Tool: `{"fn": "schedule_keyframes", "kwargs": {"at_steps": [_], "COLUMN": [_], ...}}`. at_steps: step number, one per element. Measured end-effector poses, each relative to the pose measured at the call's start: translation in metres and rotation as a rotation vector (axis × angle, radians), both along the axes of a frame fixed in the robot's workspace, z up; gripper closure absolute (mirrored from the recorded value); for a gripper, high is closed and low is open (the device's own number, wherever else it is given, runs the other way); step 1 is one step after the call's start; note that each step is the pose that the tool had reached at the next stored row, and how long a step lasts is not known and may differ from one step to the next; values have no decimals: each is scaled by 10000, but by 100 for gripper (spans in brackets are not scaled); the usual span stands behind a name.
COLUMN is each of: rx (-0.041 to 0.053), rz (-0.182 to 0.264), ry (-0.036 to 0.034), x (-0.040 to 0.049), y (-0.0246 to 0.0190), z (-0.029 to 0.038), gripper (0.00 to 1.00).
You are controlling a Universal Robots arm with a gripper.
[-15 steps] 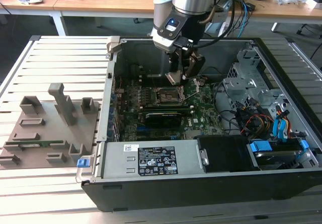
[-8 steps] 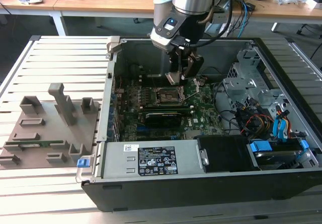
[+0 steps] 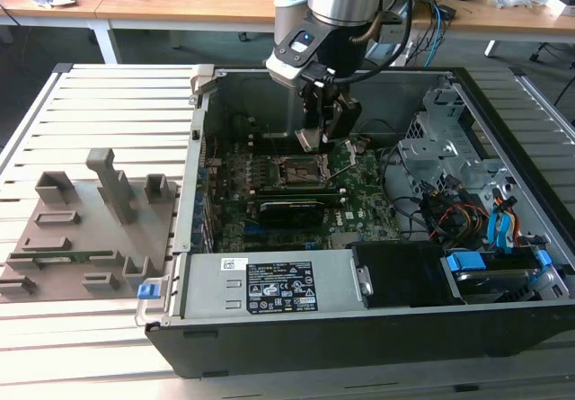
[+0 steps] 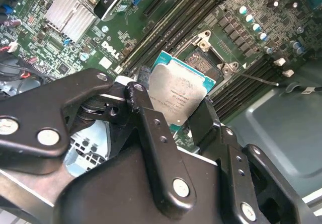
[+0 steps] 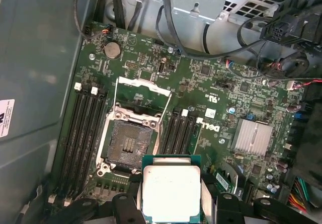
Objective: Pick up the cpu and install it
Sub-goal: 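Place the cpu into insertion slot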
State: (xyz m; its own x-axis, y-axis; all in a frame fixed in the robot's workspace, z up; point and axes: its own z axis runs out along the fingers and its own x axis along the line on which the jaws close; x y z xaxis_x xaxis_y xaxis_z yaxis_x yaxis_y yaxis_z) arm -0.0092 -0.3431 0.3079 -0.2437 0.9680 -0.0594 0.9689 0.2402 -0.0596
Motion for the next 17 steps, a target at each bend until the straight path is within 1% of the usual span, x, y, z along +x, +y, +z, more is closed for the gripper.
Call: {"fn": "schedule_keyframes", "kwargs": {"at_steps": [9, 17], "rx": [-67, -108], "rz": [-689, -1139], "ry": [0, 0], "x": [0, 0], "y": [0, 0], "z": [-2, -3], "gripper": [45, 45]}}
